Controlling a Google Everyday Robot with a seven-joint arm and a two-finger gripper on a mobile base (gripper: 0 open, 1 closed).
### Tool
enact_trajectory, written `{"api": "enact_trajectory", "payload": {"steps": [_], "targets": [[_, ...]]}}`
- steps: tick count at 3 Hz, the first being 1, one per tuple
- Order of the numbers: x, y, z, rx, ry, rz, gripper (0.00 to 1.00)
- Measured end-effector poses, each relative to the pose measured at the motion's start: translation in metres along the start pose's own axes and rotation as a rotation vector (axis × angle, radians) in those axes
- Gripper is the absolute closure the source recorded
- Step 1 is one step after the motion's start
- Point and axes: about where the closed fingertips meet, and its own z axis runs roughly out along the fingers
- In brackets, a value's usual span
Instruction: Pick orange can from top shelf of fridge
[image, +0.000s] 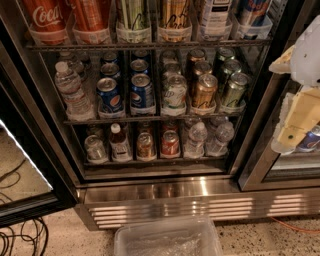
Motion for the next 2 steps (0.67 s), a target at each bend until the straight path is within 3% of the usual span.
{"api": "enact_trajectory", "payload": {"steps": [1, 2], "targets": [[0.0000, 0.0000, 0.0000, 0.000, 0.000, 0.000, 0.00], [-0.0067, -0.0021, -0.0016, 0.003, -0.048, 0.006, 0.00]]}}
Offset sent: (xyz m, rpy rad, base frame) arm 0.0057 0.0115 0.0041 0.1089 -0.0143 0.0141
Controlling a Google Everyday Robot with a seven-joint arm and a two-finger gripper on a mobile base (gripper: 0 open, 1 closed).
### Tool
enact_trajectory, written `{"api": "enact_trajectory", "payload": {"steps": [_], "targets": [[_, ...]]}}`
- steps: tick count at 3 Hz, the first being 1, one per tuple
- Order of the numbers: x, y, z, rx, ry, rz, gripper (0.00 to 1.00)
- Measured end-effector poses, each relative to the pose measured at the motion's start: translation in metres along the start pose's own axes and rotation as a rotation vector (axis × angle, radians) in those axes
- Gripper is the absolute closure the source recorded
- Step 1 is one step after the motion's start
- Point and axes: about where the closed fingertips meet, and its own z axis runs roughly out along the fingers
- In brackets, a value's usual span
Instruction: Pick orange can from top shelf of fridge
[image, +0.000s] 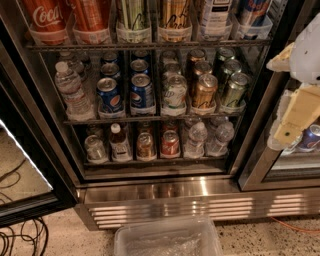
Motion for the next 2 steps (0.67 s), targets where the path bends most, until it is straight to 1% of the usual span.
{"api": "enact_trajectory", "payload": {"steps": [1, 2], "targets": [[-0.008, -0.019, -0.005, 0.032, -0.156, 0.057, 0.00], [-0.039, -0.041, -0.009, 0.067, -0.372, 0.123, 0.00]]}}
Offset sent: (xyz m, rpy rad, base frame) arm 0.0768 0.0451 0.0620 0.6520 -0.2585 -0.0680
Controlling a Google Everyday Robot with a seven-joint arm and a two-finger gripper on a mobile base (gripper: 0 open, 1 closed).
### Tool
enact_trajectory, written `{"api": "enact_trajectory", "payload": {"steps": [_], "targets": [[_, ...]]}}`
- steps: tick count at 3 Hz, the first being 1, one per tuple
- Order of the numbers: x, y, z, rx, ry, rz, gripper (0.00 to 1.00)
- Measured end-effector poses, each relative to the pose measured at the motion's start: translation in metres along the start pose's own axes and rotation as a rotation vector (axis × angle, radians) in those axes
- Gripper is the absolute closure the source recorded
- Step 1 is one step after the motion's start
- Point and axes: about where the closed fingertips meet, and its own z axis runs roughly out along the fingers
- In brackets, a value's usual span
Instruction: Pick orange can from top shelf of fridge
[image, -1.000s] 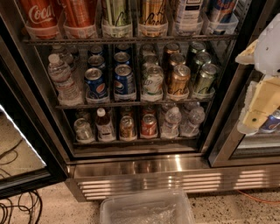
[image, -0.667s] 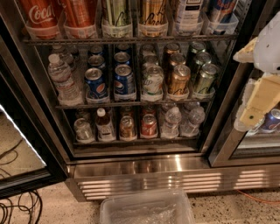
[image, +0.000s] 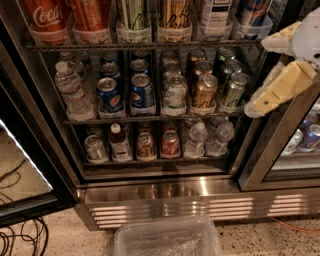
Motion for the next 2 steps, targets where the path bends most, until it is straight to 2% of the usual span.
{"api": "enact_trajectory", "payload": {"steps": [1, 2], "targets": [[-0.051, -0.016, 0.016, 0.012, -0.183, 0.022, 0.00], [-0.097, -0.026, 0.030, 0.004, -0.324, 0.036, 0.00]]}}
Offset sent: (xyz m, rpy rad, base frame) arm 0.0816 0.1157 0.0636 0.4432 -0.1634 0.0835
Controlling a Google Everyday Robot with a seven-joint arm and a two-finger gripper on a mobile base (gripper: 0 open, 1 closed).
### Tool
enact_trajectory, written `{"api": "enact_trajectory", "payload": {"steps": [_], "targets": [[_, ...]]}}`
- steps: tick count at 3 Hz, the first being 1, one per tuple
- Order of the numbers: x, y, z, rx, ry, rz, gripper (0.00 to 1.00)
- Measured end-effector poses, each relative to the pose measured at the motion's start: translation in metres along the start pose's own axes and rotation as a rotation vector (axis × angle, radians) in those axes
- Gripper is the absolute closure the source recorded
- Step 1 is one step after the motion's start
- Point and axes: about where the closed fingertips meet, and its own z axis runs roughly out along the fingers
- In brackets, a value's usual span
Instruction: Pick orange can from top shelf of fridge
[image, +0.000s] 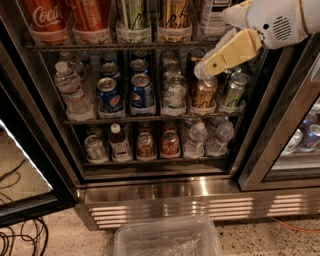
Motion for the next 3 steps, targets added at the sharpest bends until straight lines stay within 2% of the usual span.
{"api": "enact_trajectory", "payload": {"steps": [1, 2, 3], "targets": [[0.000, 0.000, 0.000, 0.000, 0.000, 0.000, 0.00], [-0.002, 0.003, 0.010, 0.051, -0.012, 0.012, 0.00], [-0.008, 0.034, 0.032, 0.126, -0.007, 0.071, 0.00]]}}
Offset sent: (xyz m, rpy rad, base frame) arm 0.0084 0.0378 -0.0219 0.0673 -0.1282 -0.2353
